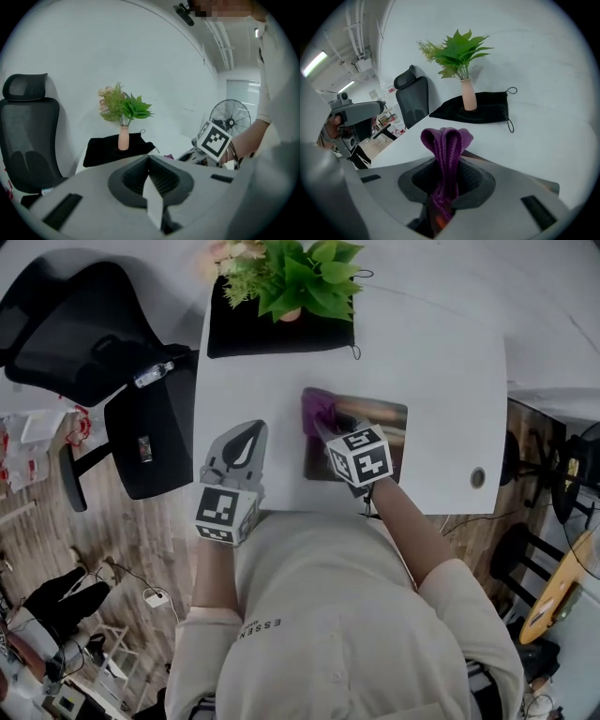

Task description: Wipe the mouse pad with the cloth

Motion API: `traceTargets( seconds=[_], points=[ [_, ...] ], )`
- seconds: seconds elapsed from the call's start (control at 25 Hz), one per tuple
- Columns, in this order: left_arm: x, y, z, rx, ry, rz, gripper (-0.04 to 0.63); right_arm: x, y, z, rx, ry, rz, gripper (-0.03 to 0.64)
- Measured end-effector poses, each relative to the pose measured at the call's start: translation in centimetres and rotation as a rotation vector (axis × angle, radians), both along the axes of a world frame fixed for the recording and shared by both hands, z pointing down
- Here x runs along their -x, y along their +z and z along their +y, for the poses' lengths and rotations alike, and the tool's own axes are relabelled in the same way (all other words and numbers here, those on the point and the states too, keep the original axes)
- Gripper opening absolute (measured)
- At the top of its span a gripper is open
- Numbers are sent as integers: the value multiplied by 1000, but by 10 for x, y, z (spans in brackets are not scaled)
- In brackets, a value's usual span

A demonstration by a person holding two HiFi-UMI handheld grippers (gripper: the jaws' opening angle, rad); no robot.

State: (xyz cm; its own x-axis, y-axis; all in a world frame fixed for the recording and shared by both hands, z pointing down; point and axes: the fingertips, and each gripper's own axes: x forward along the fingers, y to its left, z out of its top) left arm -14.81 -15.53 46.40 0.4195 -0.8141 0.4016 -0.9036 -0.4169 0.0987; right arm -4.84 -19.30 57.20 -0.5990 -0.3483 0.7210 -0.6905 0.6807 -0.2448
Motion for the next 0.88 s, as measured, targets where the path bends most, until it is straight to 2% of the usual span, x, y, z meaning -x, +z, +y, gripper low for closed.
traceTargets(
  seconds=[0.16, 0.44, 0.88],
  points=[
    [-7, 9, -1, 23, -14, -10, 2, 5, 11, -4, 35, -20, -15, 87],
    [-24, 12, -3, 40, -32, 3, 2, -10, 21, -11, 104, 9, -82, 87],
    [-54, 6, -17, 22, -17, -2, 2, -57, 24, -15, 111, 14, -71, 87]
  ],
)
